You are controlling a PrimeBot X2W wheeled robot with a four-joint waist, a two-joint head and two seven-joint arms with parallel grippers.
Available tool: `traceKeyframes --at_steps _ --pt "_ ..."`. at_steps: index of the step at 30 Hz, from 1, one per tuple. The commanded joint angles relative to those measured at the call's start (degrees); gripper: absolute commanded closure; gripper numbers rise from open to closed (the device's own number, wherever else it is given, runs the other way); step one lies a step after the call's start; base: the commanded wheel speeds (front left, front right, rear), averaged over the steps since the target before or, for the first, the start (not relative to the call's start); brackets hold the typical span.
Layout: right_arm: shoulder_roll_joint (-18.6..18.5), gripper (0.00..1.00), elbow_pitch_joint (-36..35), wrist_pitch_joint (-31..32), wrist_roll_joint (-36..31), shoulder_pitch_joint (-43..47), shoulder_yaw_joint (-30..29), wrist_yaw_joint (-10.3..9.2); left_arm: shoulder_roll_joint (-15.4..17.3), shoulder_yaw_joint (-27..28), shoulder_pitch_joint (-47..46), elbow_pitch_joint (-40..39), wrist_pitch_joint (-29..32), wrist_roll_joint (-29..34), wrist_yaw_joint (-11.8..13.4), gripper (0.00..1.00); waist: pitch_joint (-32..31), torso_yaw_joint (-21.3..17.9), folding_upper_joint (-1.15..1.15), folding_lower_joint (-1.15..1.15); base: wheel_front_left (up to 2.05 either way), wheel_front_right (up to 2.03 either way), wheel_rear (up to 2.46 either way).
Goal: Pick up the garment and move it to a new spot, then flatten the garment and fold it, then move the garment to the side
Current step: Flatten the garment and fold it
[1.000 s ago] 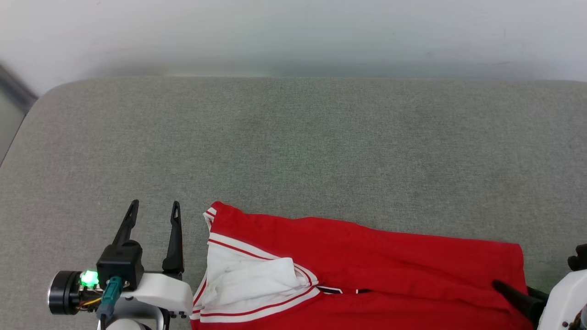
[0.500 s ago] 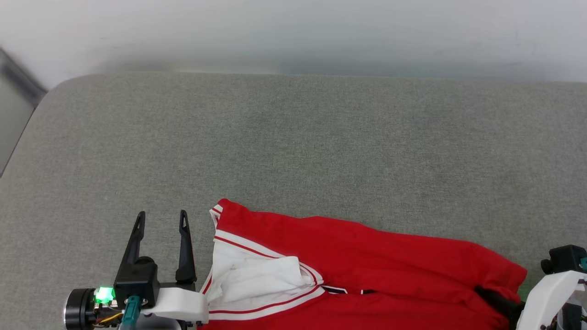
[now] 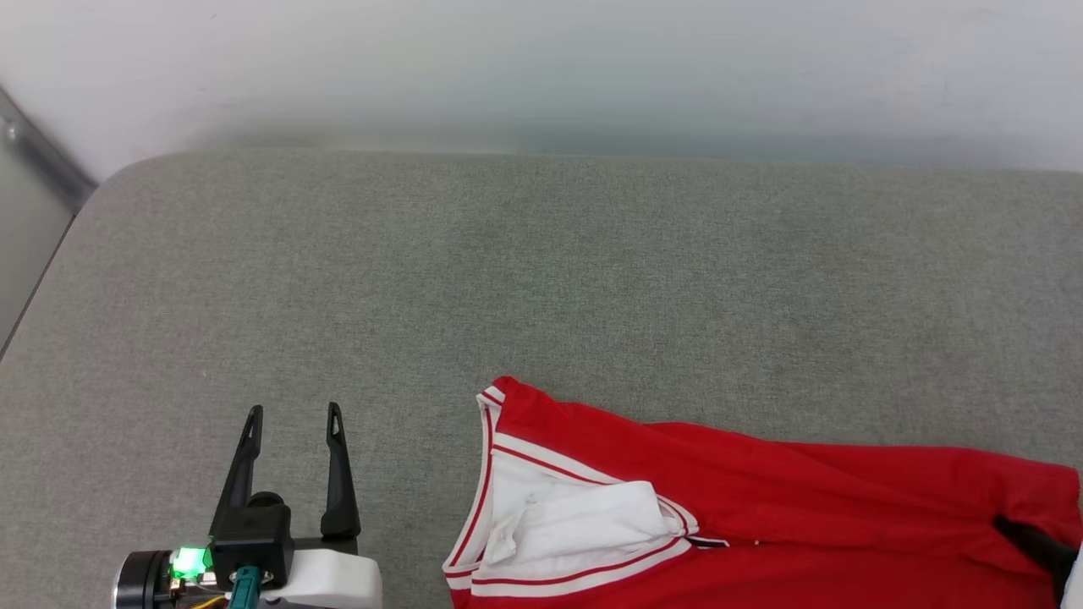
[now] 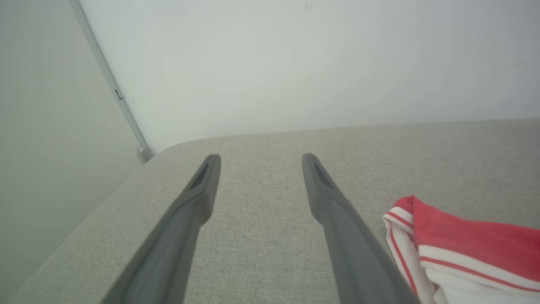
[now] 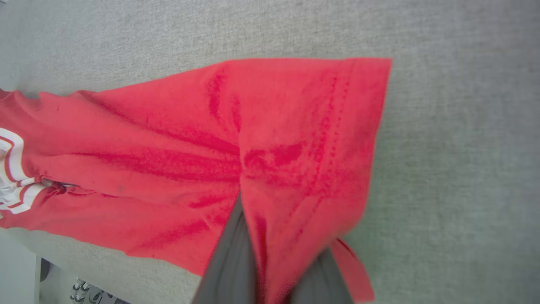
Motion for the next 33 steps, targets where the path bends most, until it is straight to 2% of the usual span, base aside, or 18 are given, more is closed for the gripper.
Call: traceKeyframes --at_steps 1,5,10,16,20,26,33 --pt "-1.0 1.00 0.0 0.2 0.0 0.9 -0.4 -0.08 -0.3 0.6 0.7 -0.2 -0.1 0.6 -0.4 0.00 -0.3 0.0 0.00 0.00 0.00 0.00 0.00" --pt "-2.5 1.00 -3.3 1.8 1.0 1.6 -0.6 -0.06 -1.1 1.3 1.7 0.0 -0.1 1.4 -1.5 0.00 -1.1 -0.2 0.00 0.00 0.00 0.00 0.00" --pt "-2.8 1.00 -12.1 4.2 1.8 2.2 0.3 -0.05 -1.7 1.8 2.5 0.1 -0.1 2.2 -2.5 0.00 -1.7 -0.3 0.00 0.00 0.00 0.00 0.00" --pt "-1.2 1.00 -23.0 7.7 0.1 0.1 2.2 -0.05 -2.7 1.8 2.4 0.2 -0.1 3.0 -3.7 0.00 -1.4 -0.1 0.00 0.00 0.00 0.00 0.00" --pt "0.9 1.00 -27.5 10.6 -3.4 -3.0 5.2 -0.05 -3.3 1.7 1.8 0.3 -0.1 3.3 -4.3 0.00 -0.8 0.4 0.00 0.00 0.00 0.00 0.00" --pt "4.7 1.00 -29.1 14.2 -7.3 -8.7 10.5 -0.06 -3.9 1.3 0.6 0.4 -0.1 3.6 -5.0 0.00 0.4 1.5 0.00 0.00 0.00 0.00 0.00" --pt "11.9 1.00 -25.1 14.6 -14.0 -19.1 20.2 -0.06 -4.7 1.4 -1.2 0.6 -0.1 3.8 -5.8 0.00 2.4 2.9 0.00 0.00 0.00 0.00 0.00"
